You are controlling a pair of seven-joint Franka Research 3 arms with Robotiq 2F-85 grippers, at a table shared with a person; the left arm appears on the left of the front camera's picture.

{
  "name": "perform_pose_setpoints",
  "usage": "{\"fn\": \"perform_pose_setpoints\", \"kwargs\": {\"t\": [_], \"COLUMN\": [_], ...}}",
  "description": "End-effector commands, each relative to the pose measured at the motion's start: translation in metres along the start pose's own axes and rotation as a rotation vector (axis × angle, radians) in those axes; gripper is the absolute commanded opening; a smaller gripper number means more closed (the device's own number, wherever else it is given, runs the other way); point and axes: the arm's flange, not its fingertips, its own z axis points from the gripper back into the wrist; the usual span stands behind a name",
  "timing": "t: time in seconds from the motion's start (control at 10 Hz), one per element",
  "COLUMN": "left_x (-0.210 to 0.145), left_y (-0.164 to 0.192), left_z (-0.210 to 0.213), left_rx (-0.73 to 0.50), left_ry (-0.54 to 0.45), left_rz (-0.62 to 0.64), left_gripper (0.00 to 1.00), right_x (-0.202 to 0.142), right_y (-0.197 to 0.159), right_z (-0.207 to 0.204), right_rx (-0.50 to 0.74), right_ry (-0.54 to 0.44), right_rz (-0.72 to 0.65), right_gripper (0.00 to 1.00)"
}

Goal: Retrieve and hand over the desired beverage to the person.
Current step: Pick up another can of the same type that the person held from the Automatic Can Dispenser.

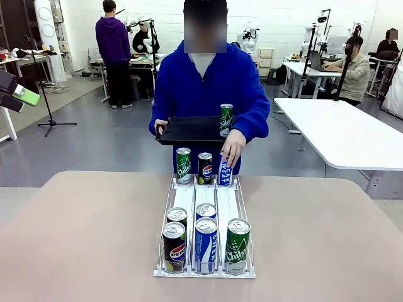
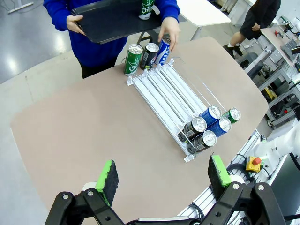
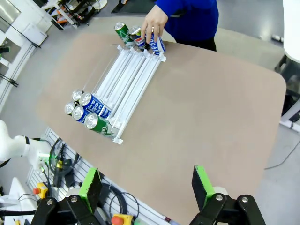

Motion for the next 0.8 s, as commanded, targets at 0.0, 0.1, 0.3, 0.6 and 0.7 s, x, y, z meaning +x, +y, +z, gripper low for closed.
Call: {"fn": "perform_pose_setpoints", "kwargs": {"t": [0.0,0.1,0.3,0.6,0.7], "left_x": [-0.0005,-0.0005,-0.0005,-0.0005,-0.0005], "left_y": [0.0009,0.0009,0.0009,0.0009,0.0009], "left_z": [0.0012,0.0012,0.0012,0.0012,0.0012], "left_rx": [-0.017,-0.017,-0.017,-0.017,-0.017], "left_ry": [-0.005,-0.005,-0.005,-0.005,-0.005], "left_rz": [-0.009,-0.009,-0.009,-0.009,-0.009], "left_gripper": [1.0,1.0,1.0,1.0,1.0], "right_x": [0.0005,0.0005,0.0005,0.0005,0.0005], "right_y": [0.0001,0.0001,0.0001,0.0001,0.0001], "right_z": [-0.0022,-0.0022,-0.0022,-0.0022,-0.0022], "right_rx": [0.007,0.007,0.007,0.007,0.007], "right_ry": [0.006,0.006,0.006,0.006,0.006], "right_rz": [0.002,0.002,0.002,0.002,0.002], "right_gripper": [1.0,1.0,1.0,1.0,1.0]}}
